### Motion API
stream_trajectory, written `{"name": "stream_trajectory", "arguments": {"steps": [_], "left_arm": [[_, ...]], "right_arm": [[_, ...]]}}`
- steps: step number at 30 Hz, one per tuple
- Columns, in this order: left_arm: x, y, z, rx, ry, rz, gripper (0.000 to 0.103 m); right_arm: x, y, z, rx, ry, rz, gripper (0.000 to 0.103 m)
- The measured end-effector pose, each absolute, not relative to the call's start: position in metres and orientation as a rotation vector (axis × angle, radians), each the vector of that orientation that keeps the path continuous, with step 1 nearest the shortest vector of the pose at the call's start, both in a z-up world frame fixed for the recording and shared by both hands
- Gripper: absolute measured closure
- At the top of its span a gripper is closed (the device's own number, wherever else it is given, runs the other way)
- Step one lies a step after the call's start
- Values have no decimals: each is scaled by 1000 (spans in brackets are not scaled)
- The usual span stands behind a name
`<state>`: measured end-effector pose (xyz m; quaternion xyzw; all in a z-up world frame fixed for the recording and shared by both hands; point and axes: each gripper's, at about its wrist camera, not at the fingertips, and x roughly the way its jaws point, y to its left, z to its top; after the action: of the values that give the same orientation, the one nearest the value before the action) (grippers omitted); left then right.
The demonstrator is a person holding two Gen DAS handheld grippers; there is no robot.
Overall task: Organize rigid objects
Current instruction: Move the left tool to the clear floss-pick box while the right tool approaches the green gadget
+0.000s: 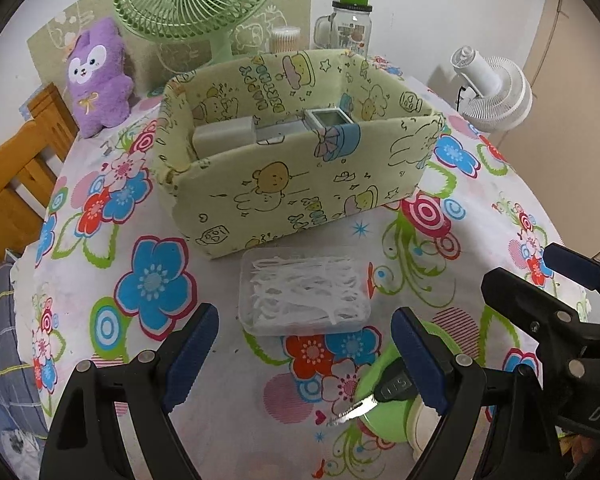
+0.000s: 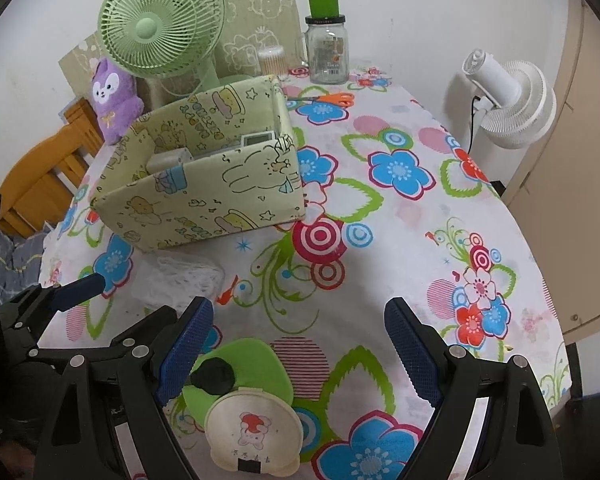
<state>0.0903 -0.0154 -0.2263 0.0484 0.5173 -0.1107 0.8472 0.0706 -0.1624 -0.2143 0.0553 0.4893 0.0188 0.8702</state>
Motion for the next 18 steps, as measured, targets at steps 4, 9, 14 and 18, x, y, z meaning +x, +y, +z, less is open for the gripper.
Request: {"name": "stream_trajectory", "arguments": {"steps": [4, 9, 14, 18], "left_arm": [[96, -18, -235, 115, 1103, -240, 13], [105, -21, -244, 123, 1121, -247, 13], [112, -23, -252, 133, 1128, -238, 12], [118, -23, -258, 125, 1144, -236, 12]], "right_arm": [[75, -163, -222, 120, 1040, 34, 13], [81, -167, -231, 131, 1058, 23, 13], [87, -169, -239, 134, 1074, 15, 13], [93, -169, -246, 153, 1088, 0, 13]]}}
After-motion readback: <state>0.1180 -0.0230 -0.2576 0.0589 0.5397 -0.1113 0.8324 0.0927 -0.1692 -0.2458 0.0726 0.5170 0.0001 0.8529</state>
